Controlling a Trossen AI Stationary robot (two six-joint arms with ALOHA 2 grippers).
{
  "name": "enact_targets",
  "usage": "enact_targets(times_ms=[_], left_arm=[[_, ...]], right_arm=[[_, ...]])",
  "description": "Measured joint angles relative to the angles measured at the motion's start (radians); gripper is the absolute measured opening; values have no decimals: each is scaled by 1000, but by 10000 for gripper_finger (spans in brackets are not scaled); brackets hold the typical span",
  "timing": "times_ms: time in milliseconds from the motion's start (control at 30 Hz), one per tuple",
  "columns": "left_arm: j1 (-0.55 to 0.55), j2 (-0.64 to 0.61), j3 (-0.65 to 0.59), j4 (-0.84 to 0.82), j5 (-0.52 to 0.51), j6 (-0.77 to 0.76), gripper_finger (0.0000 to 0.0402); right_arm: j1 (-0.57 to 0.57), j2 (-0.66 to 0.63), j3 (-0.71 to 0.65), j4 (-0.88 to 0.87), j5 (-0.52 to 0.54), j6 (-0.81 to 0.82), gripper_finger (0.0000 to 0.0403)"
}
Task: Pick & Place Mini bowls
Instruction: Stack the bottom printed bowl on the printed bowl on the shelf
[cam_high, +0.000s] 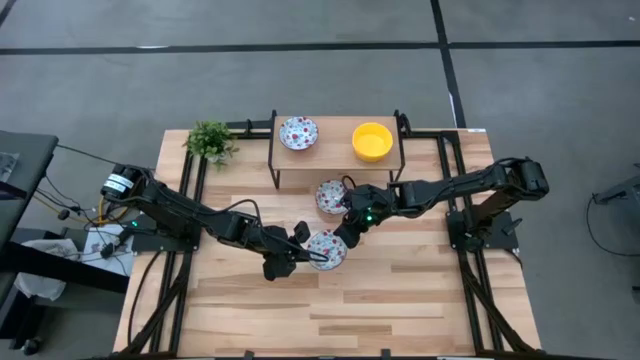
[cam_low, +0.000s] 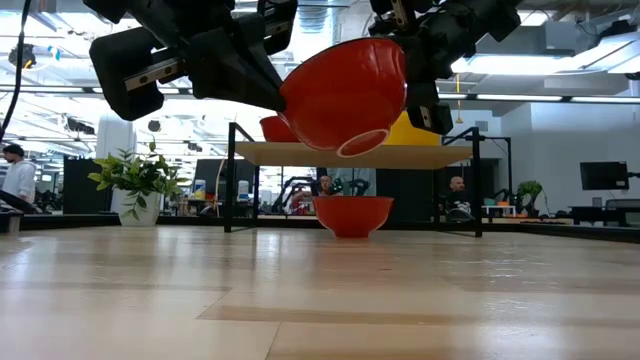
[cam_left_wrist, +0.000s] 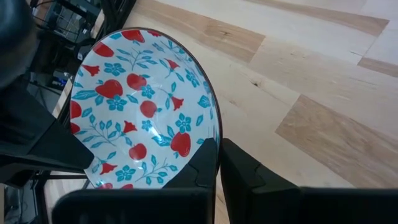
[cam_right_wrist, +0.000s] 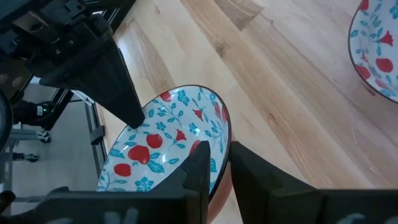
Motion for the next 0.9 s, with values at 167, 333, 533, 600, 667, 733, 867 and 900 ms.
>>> enact_targets(times_ms=[167, 333, 533, 600, 667, 733, 867, 900], left_arm=[[0, 0, 0, -1, 1, 0, 7], [-3, 0, 0, -10, 1, 0, 7], [-17, 2, -2, -78, -12, -14, 7], [-18, 2, -2, -67, -27, -14, 7], [-19, 2, 0, -66, -29, -20, 7], [-19, 2, 0, -69, -32, -26, 7], [-28, 2, 0, -68, -75, -49, 7], [-30, 2, 0, -68, -91, -58, 7]], right_arm=[[0, 0, 0, 0, 6, -19, 50], [0, 0, 0, -3, 8, -31, 50], [-11, 0, 3, 6, 6, -56, 50], [-11, 0, 3, 2, 9, -59, 50], [-12, 0, 3, 2, 15, -65, 50], [-12, 0, 3, -2, 25, -76, 50], [-13, -10, 2, -4, 34, -97, 50], [-13, -22, 1, -13, 38, -104, 50]])
